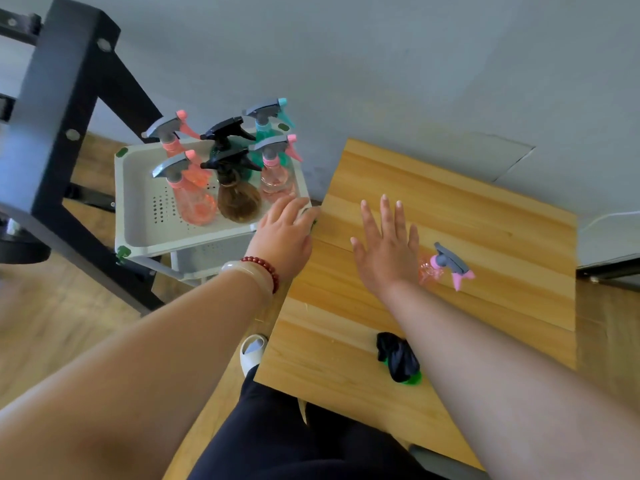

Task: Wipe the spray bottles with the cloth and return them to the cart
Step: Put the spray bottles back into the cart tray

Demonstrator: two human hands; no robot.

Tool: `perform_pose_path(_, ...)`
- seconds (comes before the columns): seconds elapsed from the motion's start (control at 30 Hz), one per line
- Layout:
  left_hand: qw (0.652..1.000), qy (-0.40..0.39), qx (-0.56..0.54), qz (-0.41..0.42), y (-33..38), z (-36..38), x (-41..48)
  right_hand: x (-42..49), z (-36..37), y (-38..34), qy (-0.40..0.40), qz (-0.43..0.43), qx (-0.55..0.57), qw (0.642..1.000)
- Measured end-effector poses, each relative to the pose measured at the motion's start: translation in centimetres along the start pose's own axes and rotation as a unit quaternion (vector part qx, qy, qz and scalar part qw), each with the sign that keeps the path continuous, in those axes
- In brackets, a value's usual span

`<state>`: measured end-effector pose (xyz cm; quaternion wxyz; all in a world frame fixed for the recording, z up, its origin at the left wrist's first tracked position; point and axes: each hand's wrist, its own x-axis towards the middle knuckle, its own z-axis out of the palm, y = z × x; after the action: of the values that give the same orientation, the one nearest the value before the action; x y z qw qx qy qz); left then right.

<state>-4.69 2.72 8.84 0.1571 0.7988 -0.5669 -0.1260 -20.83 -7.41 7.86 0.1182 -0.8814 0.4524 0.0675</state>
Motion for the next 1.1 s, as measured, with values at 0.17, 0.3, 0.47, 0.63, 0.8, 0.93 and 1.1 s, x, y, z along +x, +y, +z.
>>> perform_pose_path(0.17,0.999,-0.051,0.009,0.017,3.8,2.7,-0.2,-1.4,0.4,4.0,-0.012,0.035,-0.011,0.999)
perform_pose_path(0.3,0.997,-0.073,0.013,0.023,6.4,4.3,0.2,-2.1,0.4,6.9,-0.036,0.061,-0.034,0.997)
perform_pose_path(0.47,0.994,-0.1,0.024,0.033,8.8,5.9,0.8,-2.4,0.5,9.8,-0.057,0.127,-0.051,0.989)
perform_pose_path(0.63,0.991,-0.126,0.026,0.032,9.7,7.2,0.7,-2.0,0.2,12.1,-0.091,0.188,-0.026,0.978)
perform_pose_path(0.8,0.991,-0.131,0.024,0.015,9.4,7.7,0.7,-1.1,0.0,12.9,-0.076,0.159,0.016,0.984)
perform_pose_path(0.93,0.992,-0.128,0.018,-0.004,9.1,7.5,0.8,-0.8,0.1,12.9,-0.064,0.14,0.055,0.987)
perform_pose_path(1.1,0.993,-0.119,0.011,-0.02,8.4,7.1,1.0,-0.5,0.2,12.1,-0.043,0.098,0.077,0.991)
